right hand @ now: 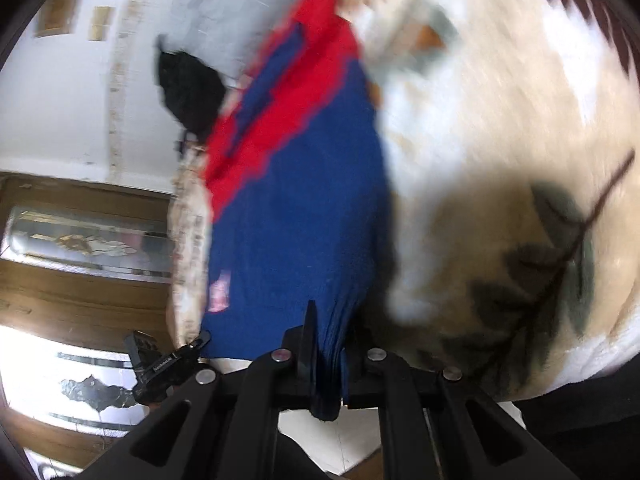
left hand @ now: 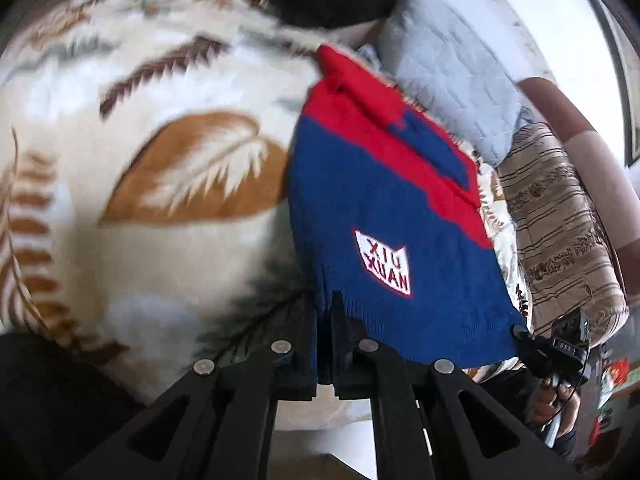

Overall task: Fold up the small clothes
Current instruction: 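Grasp the blue hem with both tools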

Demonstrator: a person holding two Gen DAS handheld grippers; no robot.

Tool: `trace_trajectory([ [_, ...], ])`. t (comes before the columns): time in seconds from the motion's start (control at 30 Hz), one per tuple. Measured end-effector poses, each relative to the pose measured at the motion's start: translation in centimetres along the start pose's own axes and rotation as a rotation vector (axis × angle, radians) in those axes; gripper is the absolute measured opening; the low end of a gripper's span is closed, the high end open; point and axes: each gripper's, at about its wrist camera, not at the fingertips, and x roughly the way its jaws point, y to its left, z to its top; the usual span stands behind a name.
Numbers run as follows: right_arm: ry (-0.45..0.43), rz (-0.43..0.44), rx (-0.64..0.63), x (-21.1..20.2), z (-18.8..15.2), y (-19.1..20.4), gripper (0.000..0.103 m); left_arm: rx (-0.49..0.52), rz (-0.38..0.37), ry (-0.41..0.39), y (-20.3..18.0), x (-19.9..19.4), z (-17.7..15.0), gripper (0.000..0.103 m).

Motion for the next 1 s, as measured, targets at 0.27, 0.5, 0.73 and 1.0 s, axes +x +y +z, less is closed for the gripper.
trace_trajectory([
  [0.27,0.008,-0.004,0.017,0.3,0.1,-0.6,0.009,-0.029,0.007,0.018,1.0,0.5,-0.3,0.005],
  [0.5,0.004,-0.01,0.047,0.1,0.3,-1.2,0.009,-0.031,0.011,0.022,0.6,0.3,-0.7,0.005],
  [0.73,0.028,-0.032,0.064,0.9,0.7,-2.1,0.009,-0.031,0.034,0.078,1.5,2.2,-0.6,0.005],
  [1.0,0.1,-0.056,0.027,2.9,0.2,-1.6,0.016,-0.063,-0.022,0.144,1.6,2.9,-1.2,0.033],
])
